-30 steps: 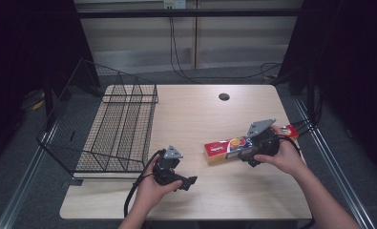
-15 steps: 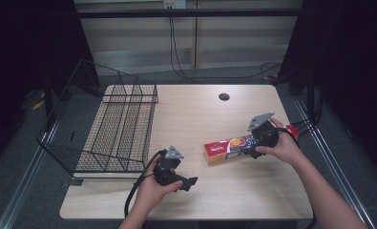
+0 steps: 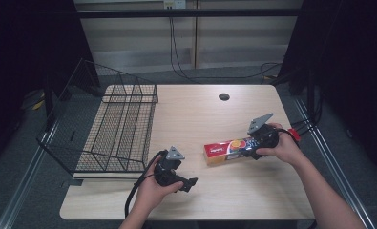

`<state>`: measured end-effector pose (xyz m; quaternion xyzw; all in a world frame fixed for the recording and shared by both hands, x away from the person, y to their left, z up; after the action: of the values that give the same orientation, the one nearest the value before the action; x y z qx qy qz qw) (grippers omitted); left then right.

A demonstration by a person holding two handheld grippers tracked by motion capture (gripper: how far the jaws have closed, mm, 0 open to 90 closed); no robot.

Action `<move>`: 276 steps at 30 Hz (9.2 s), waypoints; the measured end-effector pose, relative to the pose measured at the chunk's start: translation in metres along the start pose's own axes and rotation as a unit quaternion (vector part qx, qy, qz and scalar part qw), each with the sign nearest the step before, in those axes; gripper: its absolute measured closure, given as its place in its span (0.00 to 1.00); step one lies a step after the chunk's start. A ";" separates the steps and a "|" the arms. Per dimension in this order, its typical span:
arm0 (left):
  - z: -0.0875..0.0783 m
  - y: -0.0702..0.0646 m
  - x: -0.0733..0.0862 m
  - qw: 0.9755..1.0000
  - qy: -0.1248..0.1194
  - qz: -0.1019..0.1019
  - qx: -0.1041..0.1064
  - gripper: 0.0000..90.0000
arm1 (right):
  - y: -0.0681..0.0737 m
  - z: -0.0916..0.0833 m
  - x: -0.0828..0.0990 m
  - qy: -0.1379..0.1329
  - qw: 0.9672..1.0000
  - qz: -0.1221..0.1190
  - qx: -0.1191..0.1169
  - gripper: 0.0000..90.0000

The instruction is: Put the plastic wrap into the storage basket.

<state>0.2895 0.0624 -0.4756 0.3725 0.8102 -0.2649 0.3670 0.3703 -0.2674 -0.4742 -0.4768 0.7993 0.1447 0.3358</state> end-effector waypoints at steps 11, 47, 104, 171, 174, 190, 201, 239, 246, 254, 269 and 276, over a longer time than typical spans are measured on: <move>0.004 -0.002 0.002 1.000 0.015 0.003 0.008 0.05 | 0.022 -0.005 0.006 -0.002 0.999 -0.035 -0.026 0.35; 0.002 -0.001 0.001 1.000 0.020 -0.001 0.014 0.06 | 0.036 -0.008 -0.026 -0.039 0.996 0.050 -0.060 0.51; -0.033 0.012 -0.142 0.991 0.033 0.096 0.087 0.03 | 0.059 -0.047 -0.060 -0.073 0.990 -0.022 -0.118 0.50; 0.018 -0.038 -0.134 0.947 0.175 0.195 0.184 0.42 | 0.082 -0.043 -0.084 -0.073 0.974 -0.119 -0.177 0.50; 0.015 -0.042 -0.135 0.948 0.189 0.186 0.178 0.43 | 0.082 -0.042 -0.083 -0.078 0.971 -0.119 -0.190 0.50; -0.018 -0.052 -0.163 0.950 0.213 0.169 0.154 0.50 | 0.078 -0.048 -0.093 -0.171 0.954 -0.089 -0.229 0.44; -0.037 -0.040 -0.193 0.954 0.240 0.146 0.103 0.50 | 0.063 -0.056 -0.087 -0.244 0.955 -0.046 -0.160 0.16; -0.100 0.062 -0.201 0.972 0.235 0.013 -0.027 0.50 | 0.081 -0.044 -0.002 -0.176 0.984 0.032 0.002 0.00; -0.117 0.074 -0.207 0.968 0.249 -0.010 -0.041 0.50 | 0.081 -0.044 -0.001 -0.184 0.982 0.047 0.000 0.00; -0.134 0.082 -0.217 0.966 0.248 -0.025 -0.065 0.50 | 0.082 -0.042 0.000 -0.183 0.982 0.046 0.000 0.00; -0.168 0.101 -0.222 0.969 0.220 -0.059 -0.100 0.50 | 0.082 -0.043 -0.001 -0.189 0.981 0.044 -0.001 0.00; -0.187 0.113 -0.219 0.968 0.208 -0.081 -0.116 0.50 | 0.083 -0.043 -0.001 -0.188 0.981 0.039 0.000 0.00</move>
<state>0.4045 0.1696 -0.2095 0.3072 0.9214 -0.1150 0.2085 0.2819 -0.2486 -0.4498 -0.4093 0.7404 0.2446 0.4739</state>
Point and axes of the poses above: each handheld gripper's, and its own axes: z roughly forward along the jaws, x roughly out of its underside, y roughly to its left, the point moved 2 cm from there along z, roughly forward along the jaws, and after that the axes turned 10 degrees about -y, right-handed, at the moved point
